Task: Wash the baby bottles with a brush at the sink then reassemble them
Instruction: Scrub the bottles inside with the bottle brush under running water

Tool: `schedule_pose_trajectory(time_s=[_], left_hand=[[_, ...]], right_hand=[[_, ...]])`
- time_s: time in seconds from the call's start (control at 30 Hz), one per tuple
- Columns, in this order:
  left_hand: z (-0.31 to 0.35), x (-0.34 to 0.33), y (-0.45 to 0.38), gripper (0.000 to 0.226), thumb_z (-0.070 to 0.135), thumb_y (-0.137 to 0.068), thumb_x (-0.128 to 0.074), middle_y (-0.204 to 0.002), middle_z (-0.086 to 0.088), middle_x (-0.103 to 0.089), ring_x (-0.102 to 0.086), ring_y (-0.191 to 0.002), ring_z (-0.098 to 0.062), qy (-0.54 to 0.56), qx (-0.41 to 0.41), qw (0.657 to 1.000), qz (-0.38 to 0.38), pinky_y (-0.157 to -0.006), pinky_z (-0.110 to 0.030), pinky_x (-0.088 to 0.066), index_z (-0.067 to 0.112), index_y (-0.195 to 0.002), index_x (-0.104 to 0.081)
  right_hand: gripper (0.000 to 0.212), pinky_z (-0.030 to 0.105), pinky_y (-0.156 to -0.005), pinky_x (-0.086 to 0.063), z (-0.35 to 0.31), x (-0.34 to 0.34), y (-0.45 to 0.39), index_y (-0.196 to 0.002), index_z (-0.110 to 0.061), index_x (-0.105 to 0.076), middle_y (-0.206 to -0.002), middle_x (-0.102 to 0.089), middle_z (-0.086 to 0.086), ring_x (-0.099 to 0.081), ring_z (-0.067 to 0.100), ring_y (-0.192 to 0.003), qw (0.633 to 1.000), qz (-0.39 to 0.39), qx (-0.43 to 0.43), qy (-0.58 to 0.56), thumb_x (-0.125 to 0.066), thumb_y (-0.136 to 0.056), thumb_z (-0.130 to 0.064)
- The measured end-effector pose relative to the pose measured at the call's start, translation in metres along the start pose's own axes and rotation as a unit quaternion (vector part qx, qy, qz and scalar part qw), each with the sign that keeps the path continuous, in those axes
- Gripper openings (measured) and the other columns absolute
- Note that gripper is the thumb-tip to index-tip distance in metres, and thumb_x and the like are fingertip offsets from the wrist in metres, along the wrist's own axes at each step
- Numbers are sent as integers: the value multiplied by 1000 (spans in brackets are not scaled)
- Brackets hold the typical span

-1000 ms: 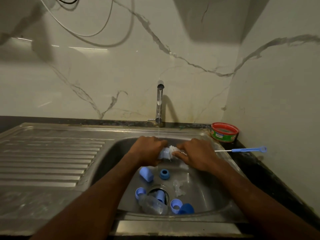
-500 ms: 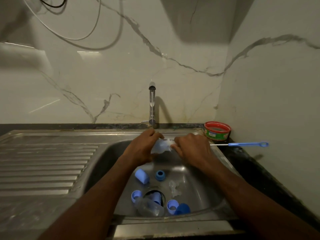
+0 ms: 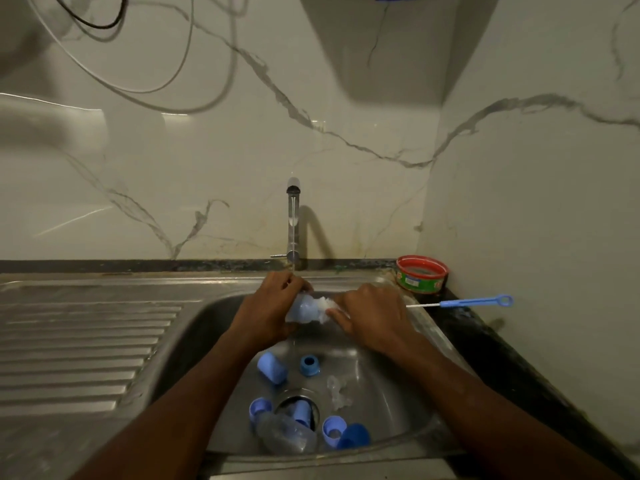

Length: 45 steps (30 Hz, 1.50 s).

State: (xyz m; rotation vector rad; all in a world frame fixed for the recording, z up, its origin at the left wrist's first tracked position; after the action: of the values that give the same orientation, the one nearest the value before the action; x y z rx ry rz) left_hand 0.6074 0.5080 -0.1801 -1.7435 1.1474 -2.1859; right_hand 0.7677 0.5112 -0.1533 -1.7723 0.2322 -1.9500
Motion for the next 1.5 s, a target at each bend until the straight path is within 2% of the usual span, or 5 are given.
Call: schedule_pose_trajectory(time_s=[0.53,0.8,1.07,1.27,1.5], left_hand=[[-63,-20,41,50,31,-84,-79,-125,-1,-60,-59,-114,-18,-226,260,912,-225,-96,-33,-48,23,-128,-56],[-54,-55,48,60,35,-85,-78,-129,-8,-61,-59,-115,-21,-4,309,911,-275,-97,-29,-48,10,-134,-52],[-52,-54,28,96,88,-60,-46,-115,-7,-66,-58,-109,-24,112,311,937,-109,-101,-46,-46,14,-119,-64],[-63,-43,29,52,37,-83,-81,-117,-7,-68,-59,-97,-11,185,336,923,-40,-81,-22,-48,12,-124,-62],[-61,-39,23,57,31,-80,-85,-123,-8,-67,-63,-111,-19,195,334,922,-18,-95,-35,-54,12,-127,-59]], right_hand=[[45,30,-77,-43,18,31,20,-117,-20,-67,-112,-68,1,-64,17,-100,990,-125,48,32,-57,-94,-58],[35,29,-86,-40,-1,-10,27,-125,-23,-62,-125,-64,-1,-60,17,-114,986,-157,62,-1,-59,-97,-45],[39,35,-90,-48,5,-31,29,-117,-23,-65,-110,-66,-1,-62,17,-103,979,-196,58,-18,-66,-90,-51],[33,31,-73,-40,-17,-36,31,-97,-26,-72,-81,-61,-8,-55,13,-80,976,-197,89,-6,-60,-91,-56],[36,29,-78,-53,-20,-37,33,-94,-24,-71,-70,-67,-9,-60,5,-65,972,-217,89,-31,-58,-92,-57]])
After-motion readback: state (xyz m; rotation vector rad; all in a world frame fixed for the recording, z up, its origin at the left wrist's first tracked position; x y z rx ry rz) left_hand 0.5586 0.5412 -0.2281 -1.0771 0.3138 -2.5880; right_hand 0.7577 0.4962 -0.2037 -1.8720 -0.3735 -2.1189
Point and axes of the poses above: each hand's wrist, its own y-axis away from the middle knuckle, its own x-axis out of the back of the hand, z = x × y, the point moved 10 cm from there along -y, towards the middle knuckle
